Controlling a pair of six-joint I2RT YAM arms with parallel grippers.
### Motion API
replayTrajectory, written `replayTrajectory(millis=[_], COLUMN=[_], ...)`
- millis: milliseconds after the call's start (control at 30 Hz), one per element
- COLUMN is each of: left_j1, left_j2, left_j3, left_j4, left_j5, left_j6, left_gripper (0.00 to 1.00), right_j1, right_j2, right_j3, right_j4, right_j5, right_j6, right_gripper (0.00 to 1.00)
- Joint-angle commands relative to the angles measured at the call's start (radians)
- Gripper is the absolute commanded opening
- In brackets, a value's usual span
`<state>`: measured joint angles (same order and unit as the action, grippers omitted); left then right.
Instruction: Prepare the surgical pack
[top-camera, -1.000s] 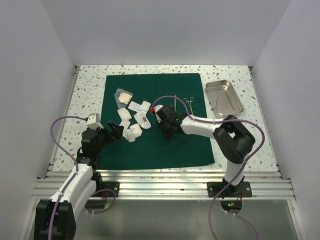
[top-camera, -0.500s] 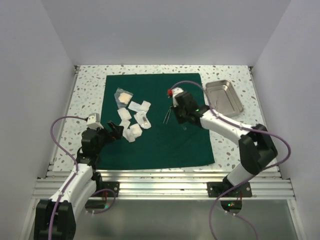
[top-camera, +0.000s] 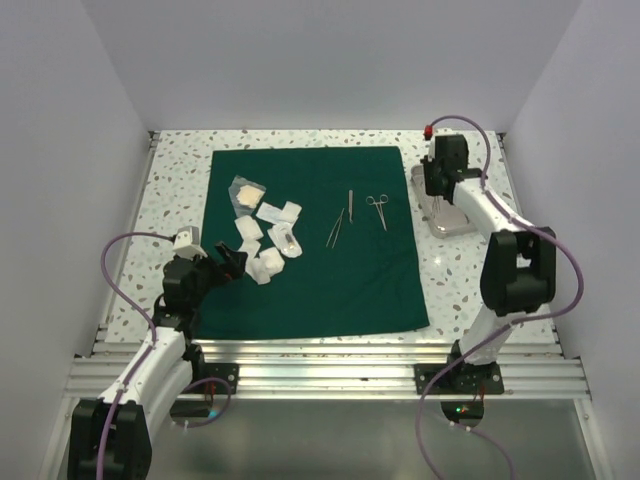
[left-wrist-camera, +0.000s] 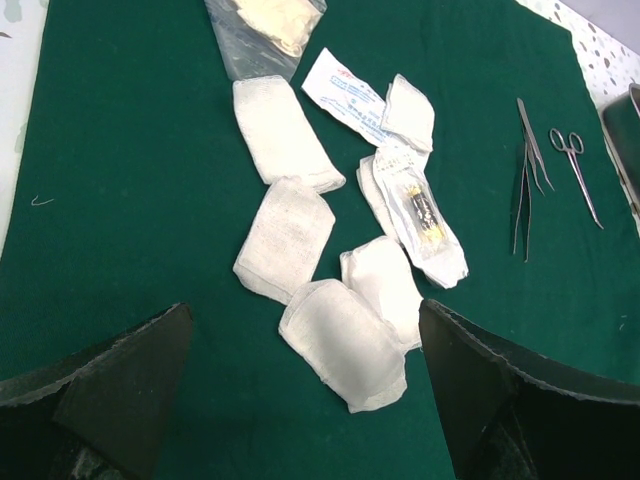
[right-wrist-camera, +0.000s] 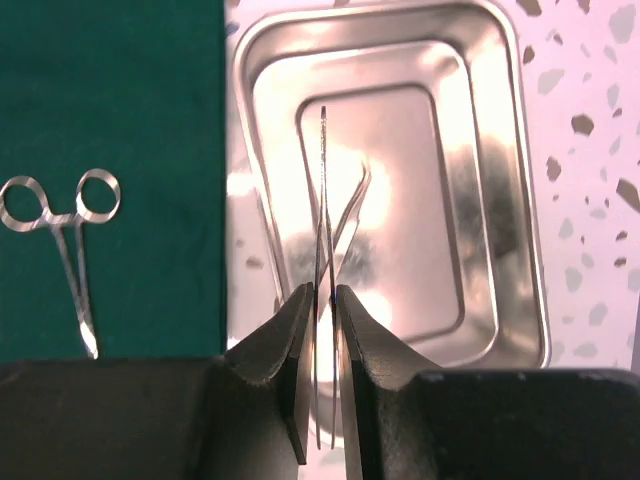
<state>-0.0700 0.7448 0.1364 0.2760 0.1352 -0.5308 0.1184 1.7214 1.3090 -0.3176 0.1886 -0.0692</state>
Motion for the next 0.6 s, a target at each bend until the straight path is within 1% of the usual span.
replayTrajectory(millis=[0, 67, 267, 400, 500, 533, 567], left_j1=[0.003, 0.003, 0.003, 0.003, 0.003, 0.003, 0.003], left_j2=[0.004, 0.005, 0.005, -0.001, -0.001, -0.001, -0.001], left_j3=[0.022, 0.022, 0.022, 0.020, 0.020, 0.022, 0.020], left_j4=[0.045, 0.045, 0.043, 0.043, 0.045, 0.045, 0.043], left_j5=[0.009, 0.007, 0.007, 0.009, 0.010, 0.010, 0.010], left_j6=[0.017, 0.017, 0.017, 0.017, 0.017, 0.017, 0.017], left_gripper=[1.00, 1.00, 1.00, 1.00, 1.00, 1.00, 1.00], right_j1=[-0.046, -0.074, -0.100, -0.100, -0.099, -0.100, -0.099], right_j2=[0.124, 0.167, 0.312, 0.362, 0.371, 0.368, 0.362], right_j3=[0.154, 0.183, 0.256, 0.274, 0.279, 0.282, 0.285], right_j4=[-0.026, -0.034, -0.040, -0.054, -0.070, -0.080, -0.098], right_j5=[0.005, -0.003, -0.032, -0.051, -0.067, -0.067, -0.067], right_j6=[-0.028, -0.014, 0.029, 0.042, 0.057, 0.062, 0.062], right_gripper=[0.17, 0.17, 0.17, 0.21, 0.28, 0.37, 0.41])
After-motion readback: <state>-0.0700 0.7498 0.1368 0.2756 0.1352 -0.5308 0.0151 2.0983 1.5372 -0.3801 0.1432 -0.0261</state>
